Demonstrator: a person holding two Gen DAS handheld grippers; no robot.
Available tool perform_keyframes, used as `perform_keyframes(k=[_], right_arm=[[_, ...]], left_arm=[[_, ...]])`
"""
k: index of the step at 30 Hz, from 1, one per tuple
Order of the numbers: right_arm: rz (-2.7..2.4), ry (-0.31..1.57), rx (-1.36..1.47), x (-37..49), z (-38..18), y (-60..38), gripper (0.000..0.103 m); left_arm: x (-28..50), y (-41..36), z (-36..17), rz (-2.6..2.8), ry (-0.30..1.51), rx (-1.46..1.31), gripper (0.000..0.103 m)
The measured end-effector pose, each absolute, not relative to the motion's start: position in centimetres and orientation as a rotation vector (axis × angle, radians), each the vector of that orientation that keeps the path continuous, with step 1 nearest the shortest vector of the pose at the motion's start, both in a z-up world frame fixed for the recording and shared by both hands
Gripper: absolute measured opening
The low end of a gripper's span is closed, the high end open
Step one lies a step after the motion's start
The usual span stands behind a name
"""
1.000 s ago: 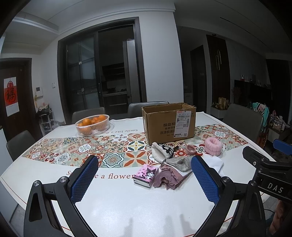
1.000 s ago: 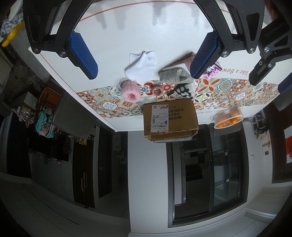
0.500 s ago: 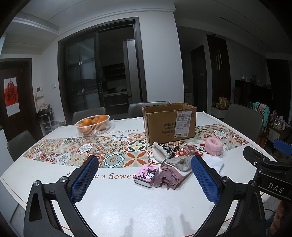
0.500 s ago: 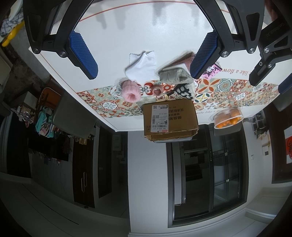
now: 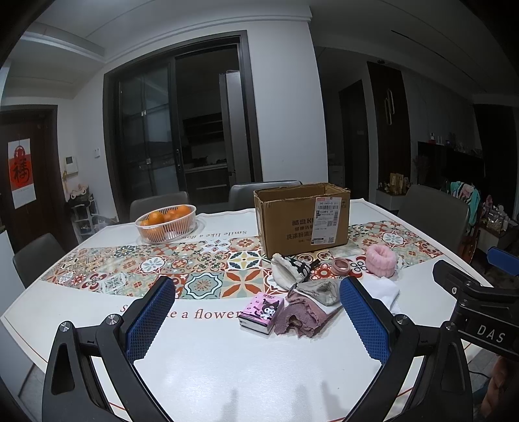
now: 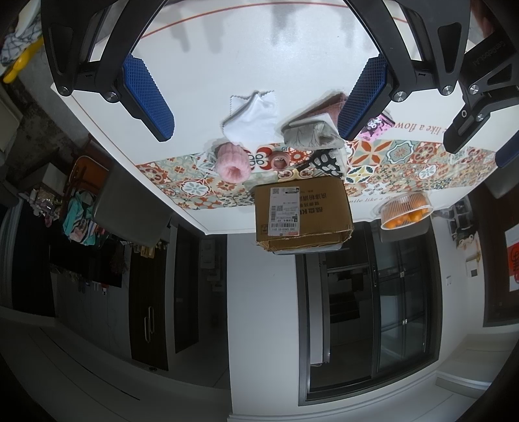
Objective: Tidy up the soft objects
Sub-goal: 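Move the left tool to the mauve cloth while the right tool approaches the white cloth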
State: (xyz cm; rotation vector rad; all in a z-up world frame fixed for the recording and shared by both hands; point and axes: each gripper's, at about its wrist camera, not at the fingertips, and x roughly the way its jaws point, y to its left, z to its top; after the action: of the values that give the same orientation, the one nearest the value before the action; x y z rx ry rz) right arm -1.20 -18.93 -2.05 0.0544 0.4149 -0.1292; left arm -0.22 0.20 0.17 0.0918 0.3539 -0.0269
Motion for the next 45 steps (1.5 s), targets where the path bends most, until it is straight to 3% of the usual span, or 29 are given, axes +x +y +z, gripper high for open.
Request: perform_keyframes(k=[26,45], right_arm=[[-0.132,0.429,0.057,-0.7,-2.8,-18.8,0.103],[-0.13,0.573,0.05,5.0,-7.7,-20.1,0.102]], left_arm=[[0.7,-0.4,-0.7,-0.049,0.394,0.09,0.103],[7.5,-2.6,-6.8,-0.162,0.585,0.129,0.1]])
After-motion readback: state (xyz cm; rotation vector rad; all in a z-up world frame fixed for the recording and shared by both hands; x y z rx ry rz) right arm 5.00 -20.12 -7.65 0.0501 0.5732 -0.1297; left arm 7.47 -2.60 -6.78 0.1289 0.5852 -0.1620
